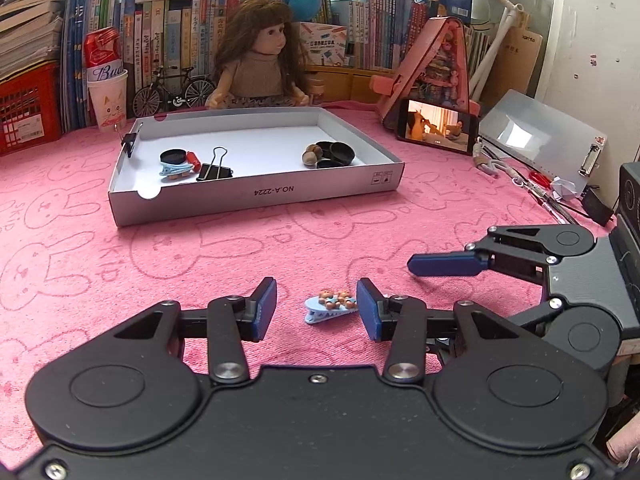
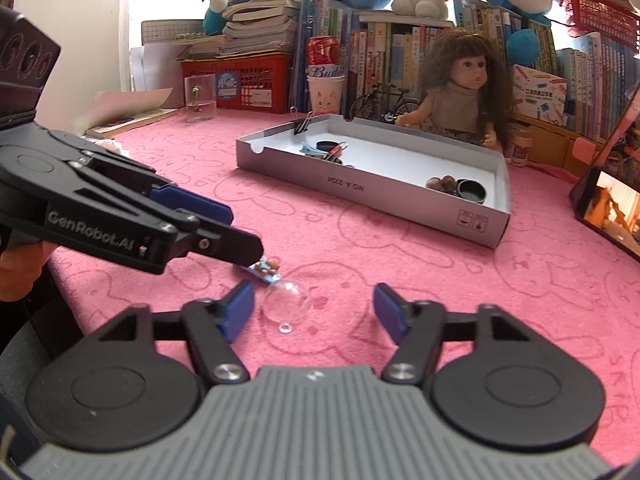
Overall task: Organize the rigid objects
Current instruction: 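Grasp a second blue hair clip with the left tool while the right tool grasps the clear ball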
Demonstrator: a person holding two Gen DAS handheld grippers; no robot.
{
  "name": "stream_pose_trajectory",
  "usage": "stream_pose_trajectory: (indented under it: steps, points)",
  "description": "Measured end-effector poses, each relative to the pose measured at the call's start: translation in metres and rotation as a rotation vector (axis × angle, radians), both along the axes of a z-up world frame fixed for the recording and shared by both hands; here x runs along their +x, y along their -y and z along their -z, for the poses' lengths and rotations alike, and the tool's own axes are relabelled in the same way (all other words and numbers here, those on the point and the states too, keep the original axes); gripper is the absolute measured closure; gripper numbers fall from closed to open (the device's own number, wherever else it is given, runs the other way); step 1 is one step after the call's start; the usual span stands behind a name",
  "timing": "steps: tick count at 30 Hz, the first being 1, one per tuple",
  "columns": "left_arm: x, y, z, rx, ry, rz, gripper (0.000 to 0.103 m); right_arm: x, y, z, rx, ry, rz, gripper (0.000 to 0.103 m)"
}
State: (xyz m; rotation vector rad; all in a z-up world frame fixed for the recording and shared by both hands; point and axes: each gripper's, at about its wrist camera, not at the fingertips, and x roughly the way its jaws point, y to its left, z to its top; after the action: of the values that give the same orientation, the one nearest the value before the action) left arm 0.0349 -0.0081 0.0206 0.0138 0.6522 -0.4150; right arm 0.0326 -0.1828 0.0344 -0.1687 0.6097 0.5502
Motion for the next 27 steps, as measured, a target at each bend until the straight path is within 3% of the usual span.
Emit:
stream_pose_trajectory:
  steps: [4, 10, 20, 27]
  points:
    - [0.000, -0.001, 0.001, 0.002, -0.002, -0.005, 0.061, -0.003, -0.003, 0.001, 0.002, -0.004, -0.028, 0.054]
    - [0.000, -0.001, 0.002, 0.001, -0.002, -0.004, 0.061, -0.005, -0.004, 0.000, 0.012, -0.007, -0.027, 0.069]
    - [-0.003, 0.008, 0.005, 0.023, 0.009, -0.036, 0.060, 0.000, 0.010, -0.001, 0.003, -0.003, 0.097, 0.070]
    - [-0.012, 0.030, 0.009, 0.103, 0.076, -0.067, 0.057, 0.001, 0.025, -0.001, 0.009, -0.001, 0.176, 0.070]
